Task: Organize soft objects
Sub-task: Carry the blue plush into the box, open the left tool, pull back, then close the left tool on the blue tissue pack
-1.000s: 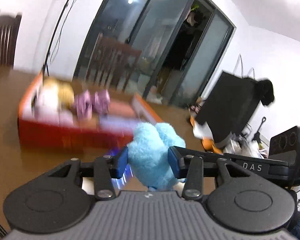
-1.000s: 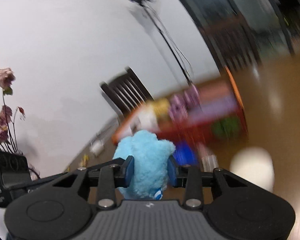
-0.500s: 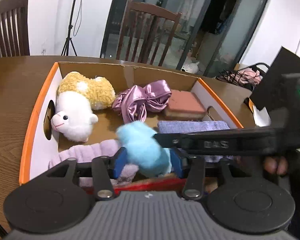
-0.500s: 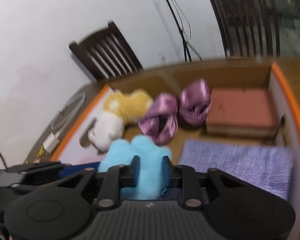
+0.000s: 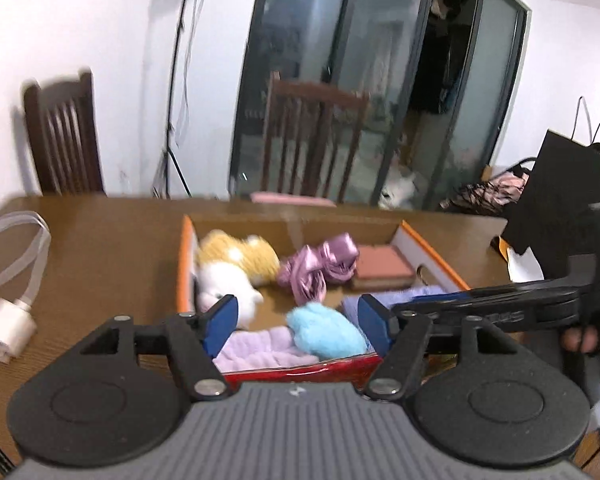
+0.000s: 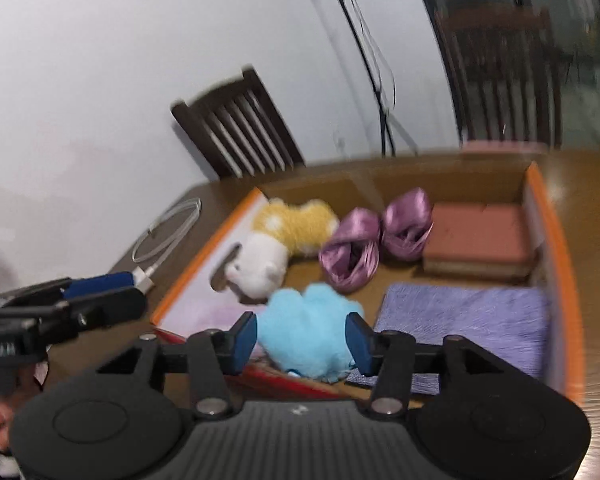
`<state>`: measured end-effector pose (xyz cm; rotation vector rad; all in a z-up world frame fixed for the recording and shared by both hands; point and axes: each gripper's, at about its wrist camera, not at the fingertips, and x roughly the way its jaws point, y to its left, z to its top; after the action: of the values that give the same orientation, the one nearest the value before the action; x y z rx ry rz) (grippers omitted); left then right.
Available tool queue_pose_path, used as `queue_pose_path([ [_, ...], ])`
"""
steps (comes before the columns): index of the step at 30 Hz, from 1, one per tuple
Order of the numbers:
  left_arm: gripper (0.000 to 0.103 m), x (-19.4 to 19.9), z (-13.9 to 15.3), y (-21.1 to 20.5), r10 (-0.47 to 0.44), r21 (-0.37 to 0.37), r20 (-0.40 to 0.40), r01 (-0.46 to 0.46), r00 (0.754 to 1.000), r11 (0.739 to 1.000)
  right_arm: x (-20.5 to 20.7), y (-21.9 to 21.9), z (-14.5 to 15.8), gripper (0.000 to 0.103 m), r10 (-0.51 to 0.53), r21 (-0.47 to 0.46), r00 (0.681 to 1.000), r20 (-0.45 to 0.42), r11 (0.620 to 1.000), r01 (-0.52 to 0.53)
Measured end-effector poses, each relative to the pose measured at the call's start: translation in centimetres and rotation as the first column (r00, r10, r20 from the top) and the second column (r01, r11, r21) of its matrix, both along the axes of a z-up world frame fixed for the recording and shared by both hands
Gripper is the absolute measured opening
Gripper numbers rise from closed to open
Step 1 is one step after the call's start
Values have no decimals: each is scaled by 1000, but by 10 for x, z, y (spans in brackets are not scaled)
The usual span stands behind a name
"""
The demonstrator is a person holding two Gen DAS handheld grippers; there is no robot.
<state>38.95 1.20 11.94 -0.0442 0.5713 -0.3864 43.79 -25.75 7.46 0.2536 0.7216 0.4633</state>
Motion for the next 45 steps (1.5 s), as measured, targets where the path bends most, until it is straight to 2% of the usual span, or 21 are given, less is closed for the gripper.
queue_pose_path([
  [3,77,-35,24,10,38,11,87,-39,995,999,-43,-16,35,55,-19,-35,995,101,999,23],
  [6,80,-73,43,23,85,14,169,-89,982,996,-94,-36,62,60,-36,-50,983,180,998,46],
  [10,80,-108,59,26,77,7,213,-81,974,997,-152,-56,83,65,-63,-75,966,249,994,85],
  [13,81,-132,59,17,69,28,241,-78,968,997,-177,-55,88,66,-80,-97,956,281,989,112],
  [16,83,-160,47,11,42,50,268,-58,962,997,-203,-51,80,67,-77,-84,950,302,991,108],
  [20,83,-197,23,4,-1,54,245,-12,970,998,-240,-41,56,68,-56,-84,955,292,993,85],
  [23,83,-218,1,2,-19,24,203,14,979,1000,-264,-33,33,67,-48,-84,958,282,994,75],
  [26,80,-227,-27,-1,-13,-67,101,20,995,998,-280,-34,10,67,-74,-38,969,235,996,85],
  [28,70,-226,-45,-4,-15,-117,39,20,999,993,-285,-38,-2,67,-99,7,973,209,995,100],
  [31,58,-208,-60,-16,-29,-118,-24,26,999,993,-277,-40,-10,66,-98,7,976,194,995,99],
  [33,51,-193,-65,-22,-17,-117,-35,13,999,993,-266,-40,-13,59,-113,6,974,199,993,114],
  [35,50,-176,-69,-31,-17,-136,-45,11,999,991,-249,-39,-18,52,-120,15,973,198,993,119],
  [39,46,-128,-80,-53,-32,-126,-72,23,997,992,-210,-32,-36,41,-122,26,982,145,992,120],
  [42,43,-85,-91,-61,-27,-135,-134,9,991,991,-179,-25,-49,40,-130,27,985,112,991,128],
  [45,43,-51,-95,-70,-38,-102,-119,26,992,994,-150,-22,-57,40,-138,39,987,79,990,135],
])
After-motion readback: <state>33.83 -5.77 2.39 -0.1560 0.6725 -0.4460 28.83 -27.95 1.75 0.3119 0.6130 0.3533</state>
